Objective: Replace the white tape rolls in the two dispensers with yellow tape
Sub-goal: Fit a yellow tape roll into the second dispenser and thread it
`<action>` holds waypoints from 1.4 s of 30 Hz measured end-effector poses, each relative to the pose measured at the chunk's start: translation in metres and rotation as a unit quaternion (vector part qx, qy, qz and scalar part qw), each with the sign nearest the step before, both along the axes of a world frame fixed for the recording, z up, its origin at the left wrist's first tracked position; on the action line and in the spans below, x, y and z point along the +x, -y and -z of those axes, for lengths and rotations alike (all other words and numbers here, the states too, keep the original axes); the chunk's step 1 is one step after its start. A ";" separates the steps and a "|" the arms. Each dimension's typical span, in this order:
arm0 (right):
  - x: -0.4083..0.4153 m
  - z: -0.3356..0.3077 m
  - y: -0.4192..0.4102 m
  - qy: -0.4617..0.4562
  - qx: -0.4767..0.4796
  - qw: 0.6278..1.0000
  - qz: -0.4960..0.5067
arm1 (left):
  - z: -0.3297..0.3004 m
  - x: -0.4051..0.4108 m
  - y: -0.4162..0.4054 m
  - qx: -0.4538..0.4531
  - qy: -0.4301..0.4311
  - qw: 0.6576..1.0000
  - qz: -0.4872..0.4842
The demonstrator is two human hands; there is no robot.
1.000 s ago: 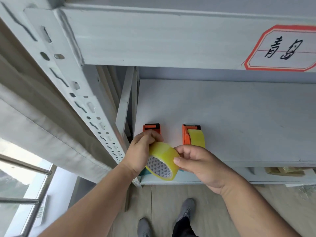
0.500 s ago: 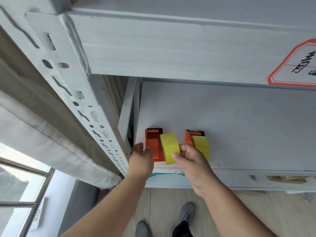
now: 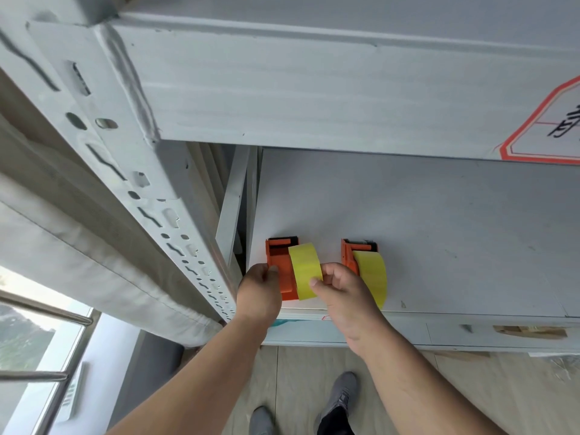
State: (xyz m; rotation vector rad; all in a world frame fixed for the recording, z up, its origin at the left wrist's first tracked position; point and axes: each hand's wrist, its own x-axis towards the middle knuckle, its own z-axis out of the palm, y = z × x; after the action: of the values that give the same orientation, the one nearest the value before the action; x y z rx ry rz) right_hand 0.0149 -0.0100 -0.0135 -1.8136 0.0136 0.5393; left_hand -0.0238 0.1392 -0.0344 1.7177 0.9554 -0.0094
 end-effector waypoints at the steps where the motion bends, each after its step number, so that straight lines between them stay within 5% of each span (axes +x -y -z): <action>1: 0.000 -0.002 0.001 0.006 -0.004 1.000 0.000 | 0.001 0.000 0.000 -0.001 0.001 1.000 0.002; 10: 0.029 -0.032 -0.001 -0.001 0.002 0.995 0.096 | -0.004 -0.002 -0.002 0.008 -0.014 1.000 0.024; 22: 0.055 -0.035 -0.027 -0.093 -0.071 0.987 -0.106 | -0.002 -0.009 -0.007 -0.040 0.021 0.999 0.011; 32: 0.065 -0.030 -0.043 -0.097 -0.089 0.982 -0.136 | -0.007 -0.012 -0.007 -0.062 0.029 0.998 0.009; 40: 0.040 -0.040 -0.005 -0.120 0.048 0.988 0.083 | -0.007 -0.013 -0.004 -0.067 0.030 0.997 0.003; 42: 0.022 -0.036 -0.002 -0.064 0.040 0.989 0.128 | -0.005 -0.014 -0.004 -0.080 0.036 0.996 -0.008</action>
State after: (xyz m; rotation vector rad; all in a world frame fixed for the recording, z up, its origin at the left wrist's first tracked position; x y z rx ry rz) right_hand 0.0367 -0.0080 0.0225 -1.6650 0.3049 0.4650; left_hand -0.0374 0.1428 -0.0296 1.5530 0.8915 -0.0128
